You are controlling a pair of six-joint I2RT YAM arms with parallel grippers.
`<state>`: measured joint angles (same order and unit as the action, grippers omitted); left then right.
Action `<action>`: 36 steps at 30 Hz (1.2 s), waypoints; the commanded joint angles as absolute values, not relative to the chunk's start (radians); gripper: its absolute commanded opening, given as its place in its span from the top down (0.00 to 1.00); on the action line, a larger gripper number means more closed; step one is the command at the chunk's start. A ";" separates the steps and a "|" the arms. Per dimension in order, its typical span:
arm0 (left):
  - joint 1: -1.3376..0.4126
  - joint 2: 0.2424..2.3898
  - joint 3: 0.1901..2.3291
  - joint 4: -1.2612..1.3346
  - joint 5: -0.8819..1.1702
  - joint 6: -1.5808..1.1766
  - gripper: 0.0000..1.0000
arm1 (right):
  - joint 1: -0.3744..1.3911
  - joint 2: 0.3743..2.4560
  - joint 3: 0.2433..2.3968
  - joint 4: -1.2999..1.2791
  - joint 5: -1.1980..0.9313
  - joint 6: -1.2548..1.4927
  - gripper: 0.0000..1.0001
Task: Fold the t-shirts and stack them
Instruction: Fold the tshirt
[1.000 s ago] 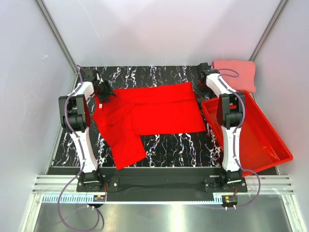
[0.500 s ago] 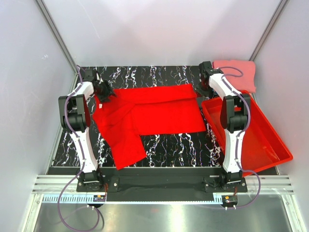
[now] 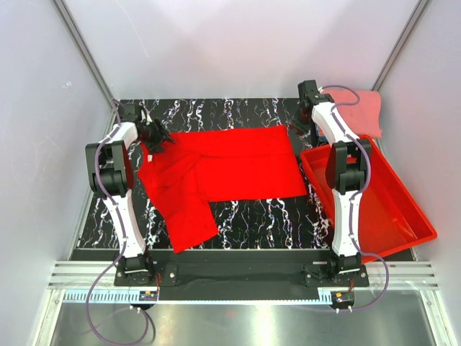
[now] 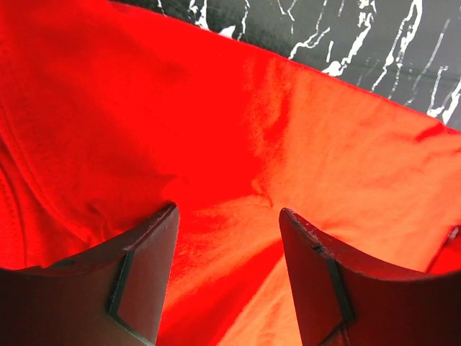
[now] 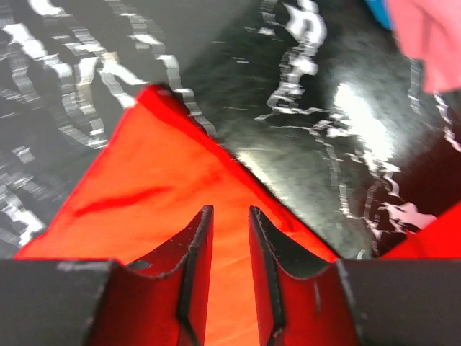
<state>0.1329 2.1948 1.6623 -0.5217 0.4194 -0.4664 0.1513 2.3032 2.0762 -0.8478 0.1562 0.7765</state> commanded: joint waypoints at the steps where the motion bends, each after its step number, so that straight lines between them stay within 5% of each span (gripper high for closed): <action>1: 0.138 2.181 1.709 -0.505 0.497 -0.482 0.36 | 0.147 2.312 2.151 -0.821 0.069 0.697 0.66; 12: 0.140 2.244 1.761 -0.518 0.430 -0.485 0.36 | 0.147 2.514 2.275 -0.669 -0.173 0.655 0.70; 22: 0.150 2.322 1.861 -0.649 0.233 -0.486 0.35 | 0.123 2.666 2.438 -0.739 0.057 0.765 0.70; 36: 0.153 2.370 1.984 -0.508 0.429 -0.546 0.33 | 0.094 2.616 2.422 -0.574 -0.030 0.750 0.68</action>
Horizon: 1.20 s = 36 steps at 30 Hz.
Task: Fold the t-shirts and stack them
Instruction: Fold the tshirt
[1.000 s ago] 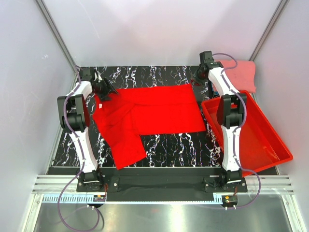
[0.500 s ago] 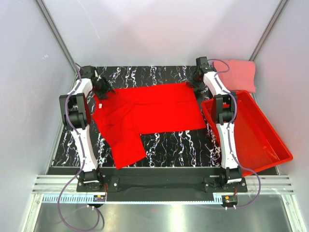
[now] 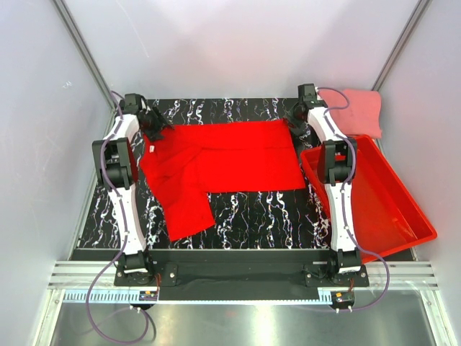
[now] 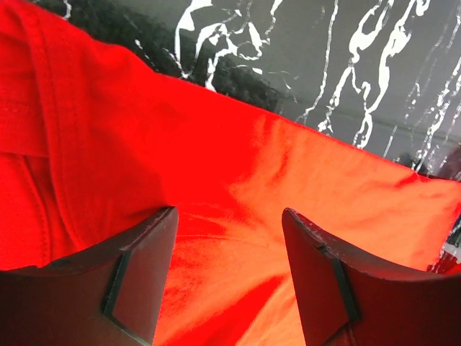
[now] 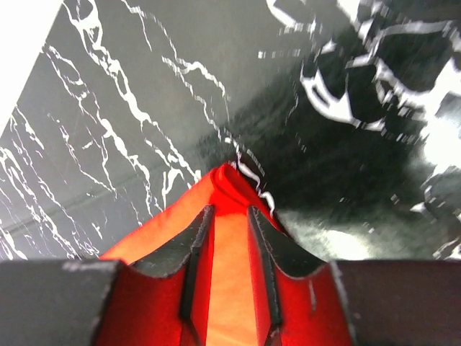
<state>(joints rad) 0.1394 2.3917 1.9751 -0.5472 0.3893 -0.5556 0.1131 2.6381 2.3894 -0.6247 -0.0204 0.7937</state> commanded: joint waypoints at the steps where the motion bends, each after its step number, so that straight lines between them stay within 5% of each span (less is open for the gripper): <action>1: 0.153 2.347 1.976 -0.505 0.436 -0.546 0.32 | 0.094 2.602 2.418 -0.569 -0.046 0.739 0.68; 8: 0.101 2.096 1.889 -0.646 0.370 -0.509 0.30 | 0.104 2.337 2.266 -0.584 -0.155 0.615 0.56; 18: 0.083 1.531 1.193 -0.676 0.059 -0.612 0.33 | 0.267 1.884 1.846 -0.701 -0.172 0.514 0.43; 23: 0.081 1.228 0.912 -0.625 0.104 -0.661 0.33 | 0.400 1.662 1.478 -0.552 -0.218 0.581 0.42; 36: -0.055 1.029 0.673 -0.729 0.014 -0.822 0.35 | 0.739 1.635 1.192 -0.394 -0.216 0.581 0.43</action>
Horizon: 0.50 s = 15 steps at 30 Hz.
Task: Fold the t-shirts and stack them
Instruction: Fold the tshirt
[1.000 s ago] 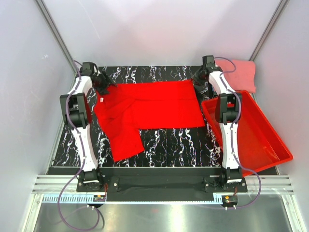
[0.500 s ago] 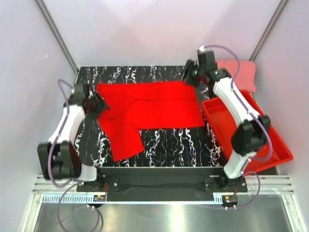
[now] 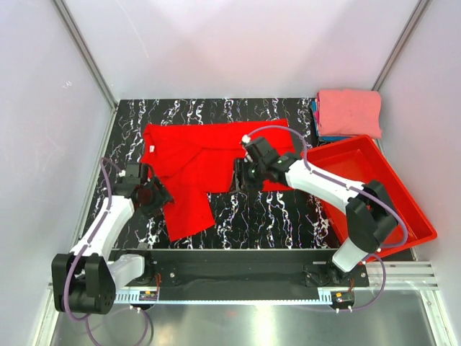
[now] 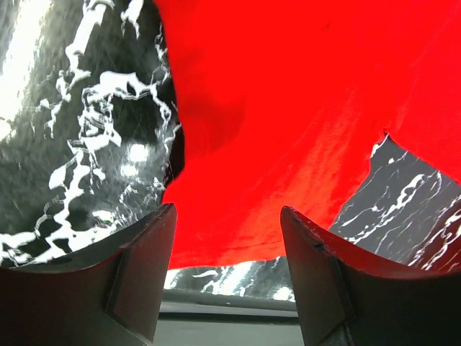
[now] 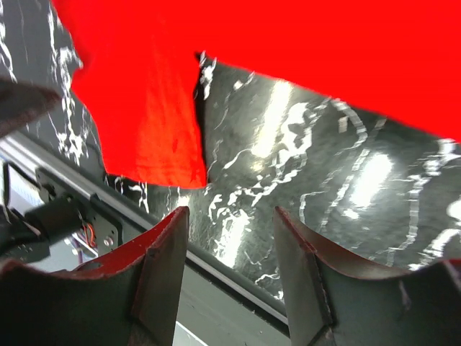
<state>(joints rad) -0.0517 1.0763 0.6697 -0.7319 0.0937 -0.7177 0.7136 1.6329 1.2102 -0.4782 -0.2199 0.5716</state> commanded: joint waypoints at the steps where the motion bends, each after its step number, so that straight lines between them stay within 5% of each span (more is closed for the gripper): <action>1: -0.055 1.026 0.666 -0.744 0.003 -0.859 0.35 | 0.758 1.637 1.183 -0.376 -0.216 0.592 0.43; 9: -0.069 0.818 0.431 -0.653 0.041 -0.999 0.42 | 0.868 1.700 1.158 -0.334 -0.215 0.613 0.49; 15: -0.130 0.851 0.396 -0.664 0.014 -1.017 0.43 | 0.972 1.801 1.190 -0.322 -0.114 0.676 0.47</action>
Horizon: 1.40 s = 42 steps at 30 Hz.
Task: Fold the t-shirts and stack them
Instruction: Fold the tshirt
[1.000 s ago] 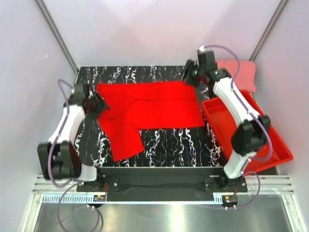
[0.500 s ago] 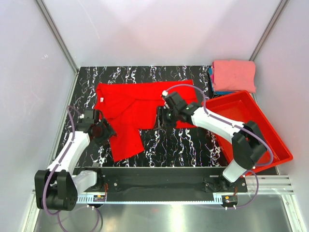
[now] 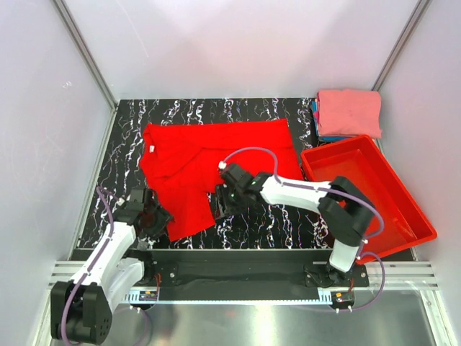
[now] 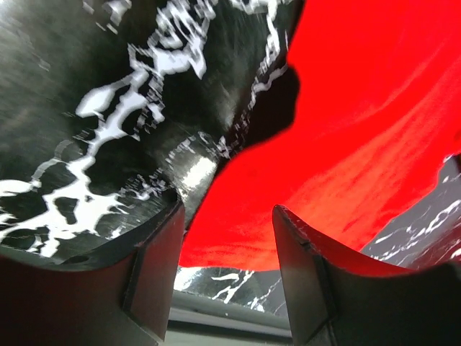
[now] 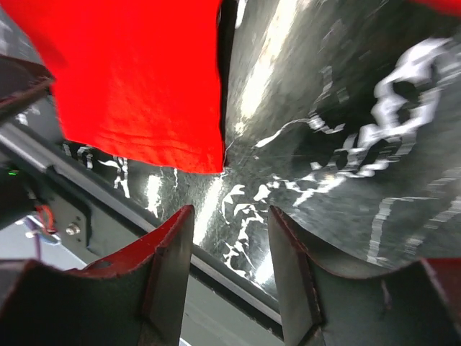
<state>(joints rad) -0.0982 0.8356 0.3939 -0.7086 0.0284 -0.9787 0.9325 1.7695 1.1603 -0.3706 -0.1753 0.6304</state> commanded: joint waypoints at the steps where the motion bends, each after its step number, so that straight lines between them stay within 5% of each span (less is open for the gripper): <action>1: -0.139 0.876 0.396 -0.670 0.006 -1.025 0.43 | 0.979 1.813 1.187 -0.312 -0.106 0.701 0.47; 16: -0.216 0.845 0.456 -0.753 -0.113 -1.042 0.43 | 1.032 1.960 1.238 -0.299 -0.063 0.818 0.52; 18: -0.216 0.854 0.468 -0.759 -0.098 -1.039 0.42 | 1.034 1.962 1.246 -0.299 -0.071 0.816 0.62; 19: -0.218 0.853 0.468 -0.753 -0.074 -1.029 0.42 | 1.035 1.957 1.252 -0.298 -0.077 0.816 0.83; 20: -0.219 0.853 0.468 -0.746 -0.068 -1.020 0.42 | 1.034 1.956 1.256 -0.299 -0.077 0.815 0.91; 22: -0.227 0.842 0.463 -0.724 -0.064 -1.006 0.41 | 1.034 1.956 1.284 -0.314 -0.086 0.807 1.00; 42: -0.322 0.897 0.535 -0.867 -0.202 -1.072 0.42 | 1.034 1.919 1.381 -0.365 -0.095 0.805 1.00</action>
